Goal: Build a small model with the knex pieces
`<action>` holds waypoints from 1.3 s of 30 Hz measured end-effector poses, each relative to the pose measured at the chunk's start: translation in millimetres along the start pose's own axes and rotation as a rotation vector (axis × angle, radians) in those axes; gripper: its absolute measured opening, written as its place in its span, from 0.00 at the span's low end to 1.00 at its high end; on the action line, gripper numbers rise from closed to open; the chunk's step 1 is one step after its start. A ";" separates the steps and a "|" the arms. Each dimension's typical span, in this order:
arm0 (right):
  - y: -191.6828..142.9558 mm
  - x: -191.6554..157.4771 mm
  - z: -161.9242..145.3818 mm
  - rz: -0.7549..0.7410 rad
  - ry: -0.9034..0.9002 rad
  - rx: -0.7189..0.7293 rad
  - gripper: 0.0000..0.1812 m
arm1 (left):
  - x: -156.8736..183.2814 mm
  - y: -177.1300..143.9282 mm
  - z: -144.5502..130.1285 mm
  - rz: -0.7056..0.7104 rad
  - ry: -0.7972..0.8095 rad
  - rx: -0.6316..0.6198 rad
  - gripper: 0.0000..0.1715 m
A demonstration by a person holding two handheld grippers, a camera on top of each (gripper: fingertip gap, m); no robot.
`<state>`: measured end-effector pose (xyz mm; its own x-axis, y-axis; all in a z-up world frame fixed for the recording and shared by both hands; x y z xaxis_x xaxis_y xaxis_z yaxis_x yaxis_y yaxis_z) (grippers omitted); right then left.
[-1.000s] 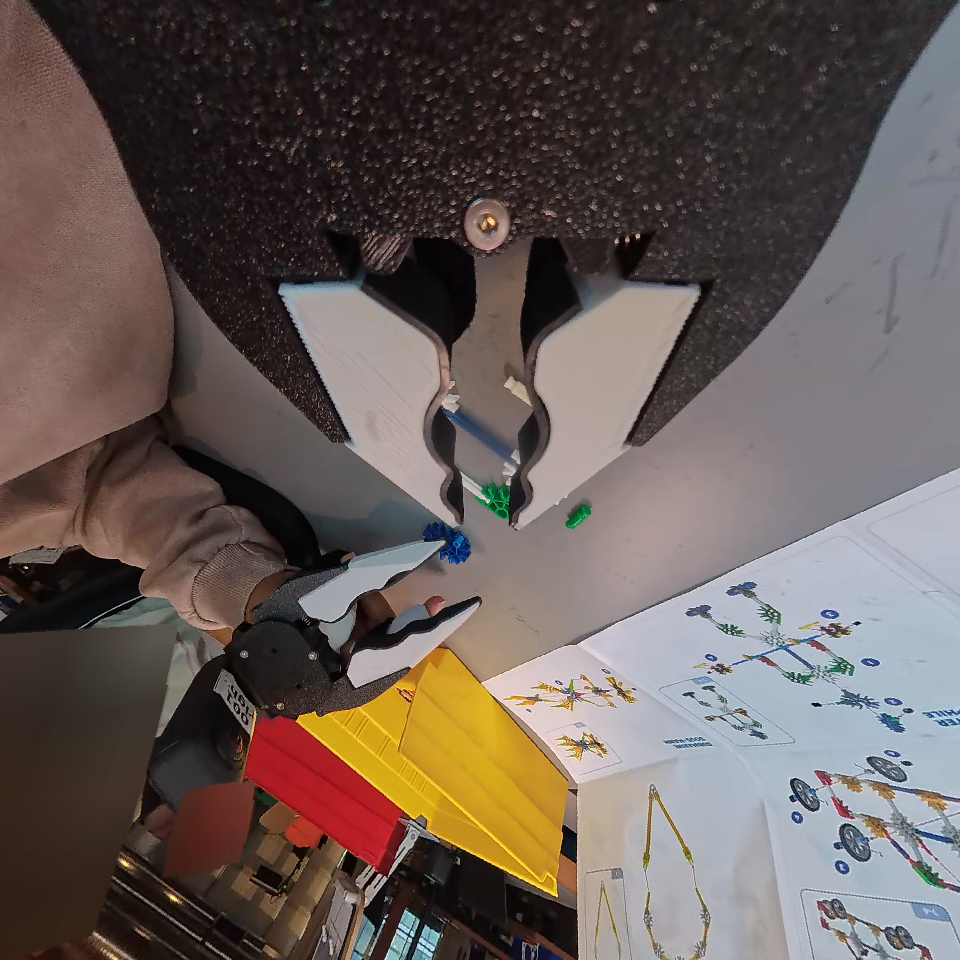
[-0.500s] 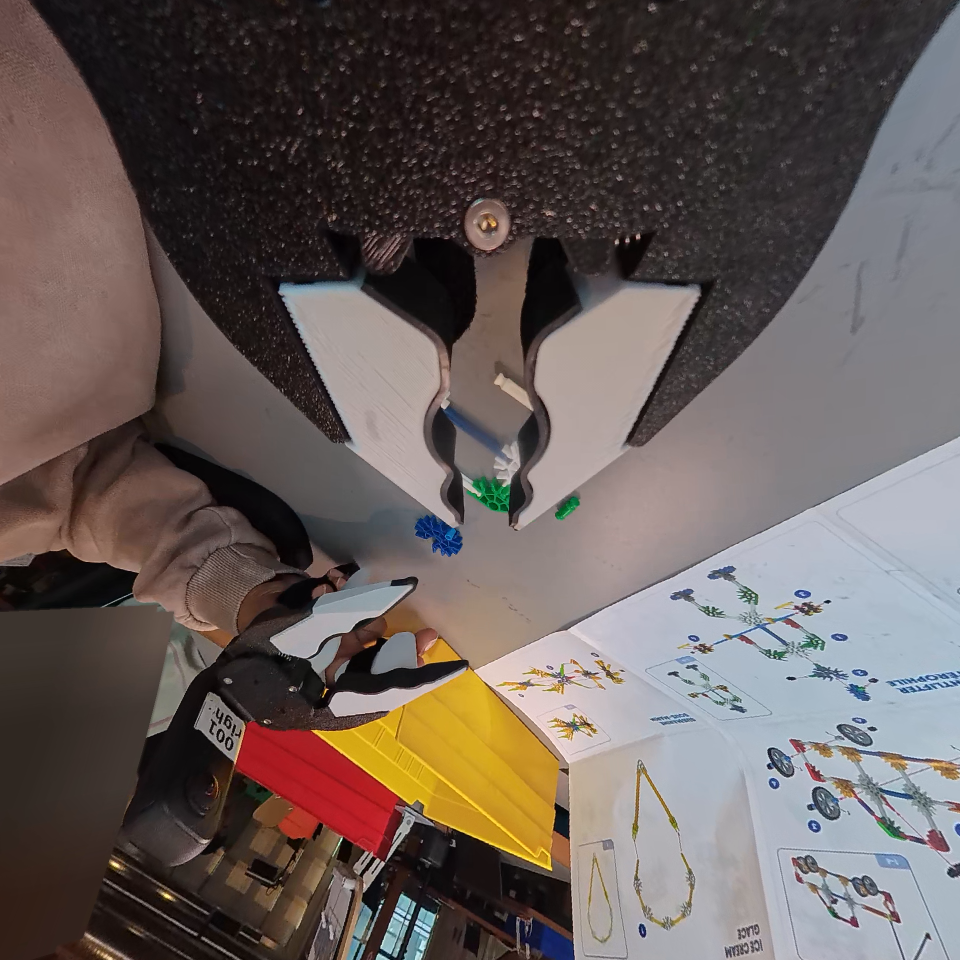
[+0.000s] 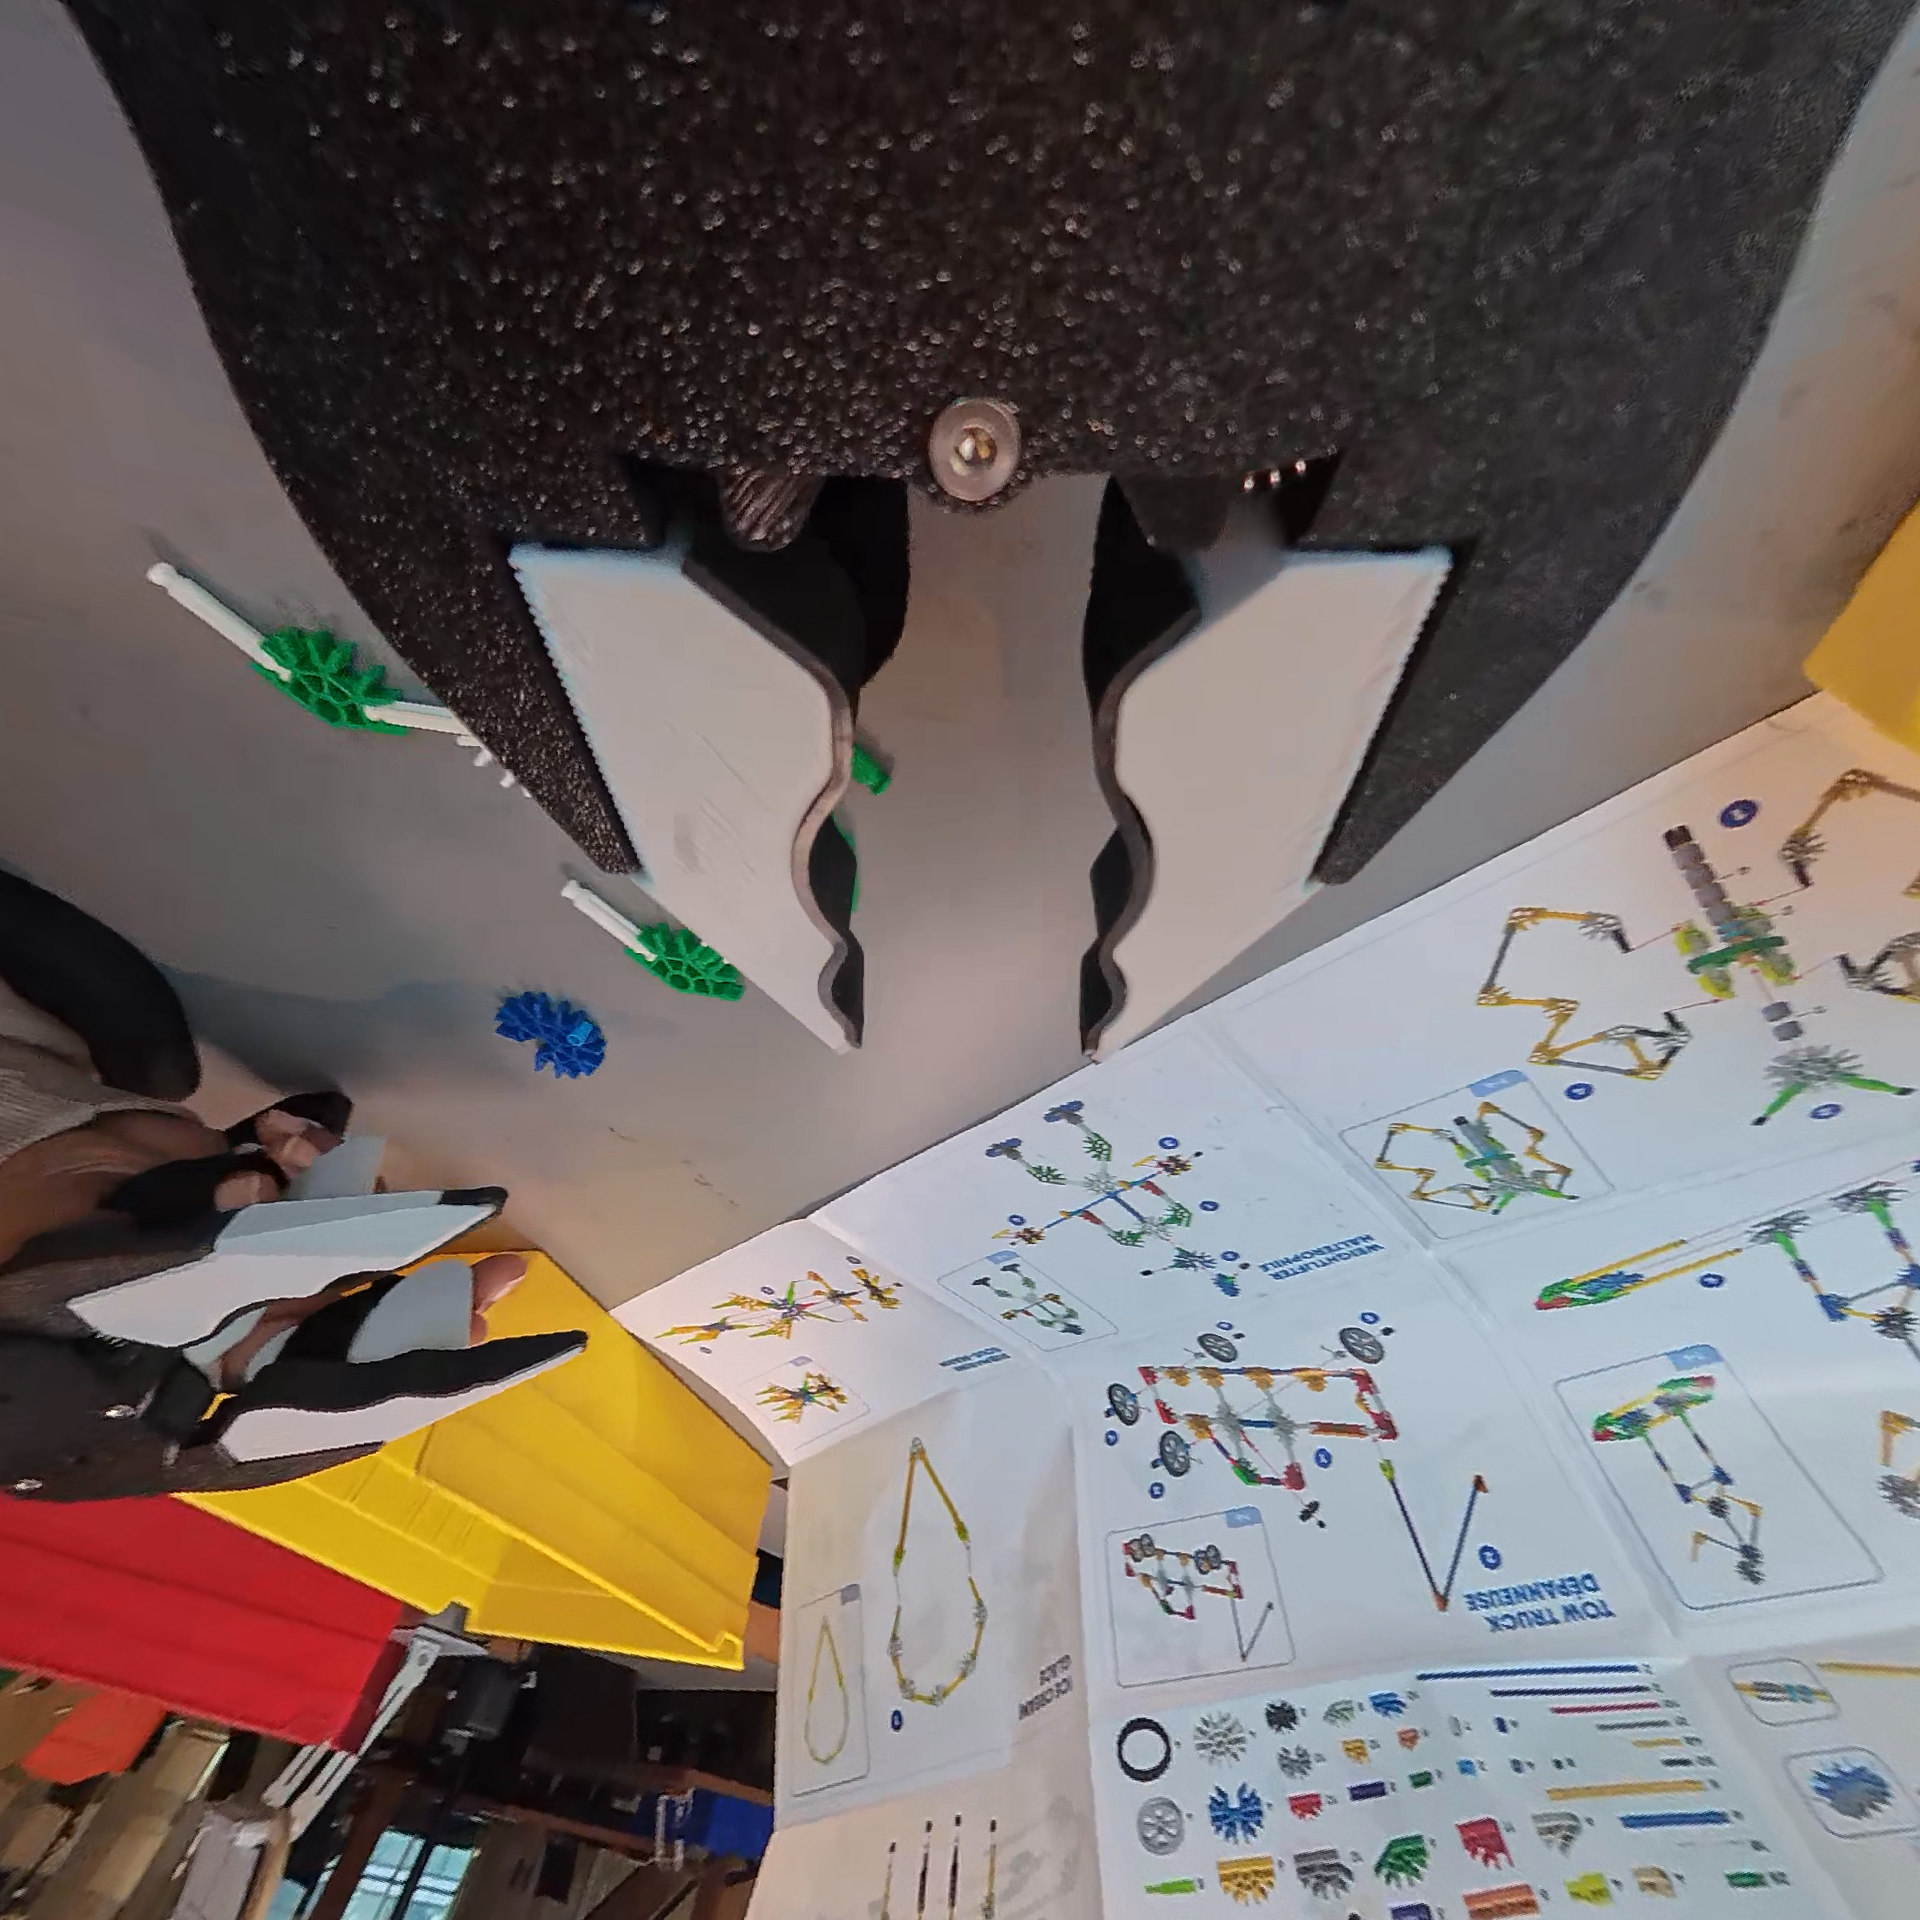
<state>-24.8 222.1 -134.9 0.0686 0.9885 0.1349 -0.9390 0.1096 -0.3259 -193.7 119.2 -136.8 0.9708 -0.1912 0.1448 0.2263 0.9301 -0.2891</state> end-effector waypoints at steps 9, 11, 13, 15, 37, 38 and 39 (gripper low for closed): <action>33.7 24.0 10.9 -0.016 0.094 0.005 0.15 | -39.2 -6.0 2.8 0.178 0.109 -0.034 0.32; 53.3 32.3 17.6 0.006 0.104 0.004 0.12 | -45.0 -7.7 -2.3 0.185 0.106 -0.051 0.32; 76.5 43.0 22.4 0.009 0.086 -0.011 0.09 | -47.9 -8.9 -4.4 0.177 0.082 -0.056 0.32; 101.0 53.3 23.3 0.012 0.067 -0.036 0.08 | -48.7 -9.6 -4.7 0.165 0.058 -0.055 0.32; 125.4 67.5 39.9 0.012 0.022 -0.130 0.06 | -39.3 -19.4 11.2 0.086 0.064 -0.024 0.27; 115.2 63.6 43.0 0.012 0.018 -0.124 0.07 | -40.0 -26.9 24.6 0.082 0.067 0.014 0.29; 104.8 58.7 44.0 0.016 0.024 -0.124 0.08 | -42.8 -37.2 39.9 0.082 0.066 0.055 0.31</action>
<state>-134.0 287.0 -120.0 0.0636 0.9923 0.1066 -0.8912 0.1046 -0.4414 -246.8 105.3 -94.4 0.9895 -0.1321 0.0591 0.1426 0.9590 -0.2450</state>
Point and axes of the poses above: each gripper's, where its closed fingertips meet, y out along the fingers, z out of its top, x = y × z across the jaws, the point moved 2 cm from there along -y, back along the fingers, and after that the axes turned 1 degree about z, right-handed, at the moved point
